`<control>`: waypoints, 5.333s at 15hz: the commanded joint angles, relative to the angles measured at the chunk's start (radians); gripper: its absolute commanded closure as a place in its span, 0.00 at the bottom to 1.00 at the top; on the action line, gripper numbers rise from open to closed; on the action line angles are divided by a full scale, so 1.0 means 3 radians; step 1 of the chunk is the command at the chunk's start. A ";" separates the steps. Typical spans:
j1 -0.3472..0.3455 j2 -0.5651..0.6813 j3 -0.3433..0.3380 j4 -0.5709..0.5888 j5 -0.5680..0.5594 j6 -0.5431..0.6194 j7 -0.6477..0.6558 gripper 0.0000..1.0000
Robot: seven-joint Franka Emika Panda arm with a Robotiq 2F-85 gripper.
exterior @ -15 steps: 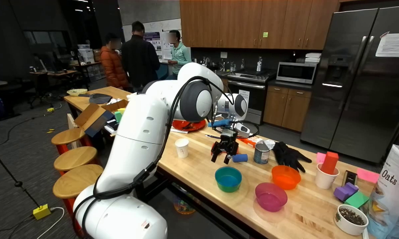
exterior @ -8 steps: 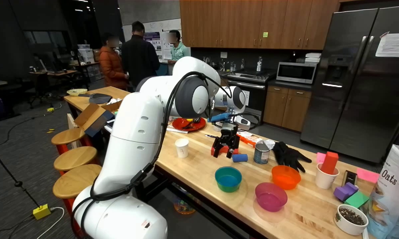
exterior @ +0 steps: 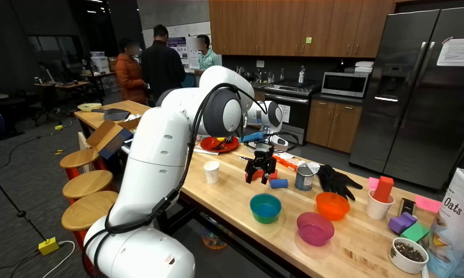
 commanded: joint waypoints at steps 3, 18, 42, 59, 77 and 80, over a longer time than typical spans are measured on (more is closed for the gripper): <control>-0.0021 0.0069 0.0029 -0.0071 0.0067 0.0162 -0.0165 0.00; -0.0039 0.0329 0.0046 -0.0031 0.0263 0.0356 -0.0449 0.00; -0.0059 0.0374 0.0044 -0.0026 0.0519 0.0388 -0.0487 0.98; -0.0087 -0.0749 -0.0299 -0.0812 0.0058 0.0513 0.0284 0.98; -0.0657 -0.0890 -0.0525 -0.1373 0.0670 0.0766 0.0372 0.98; -0.0762 -0.0919 -0.0618 -0.1466 0.0712 0.0840 0.0389 0.98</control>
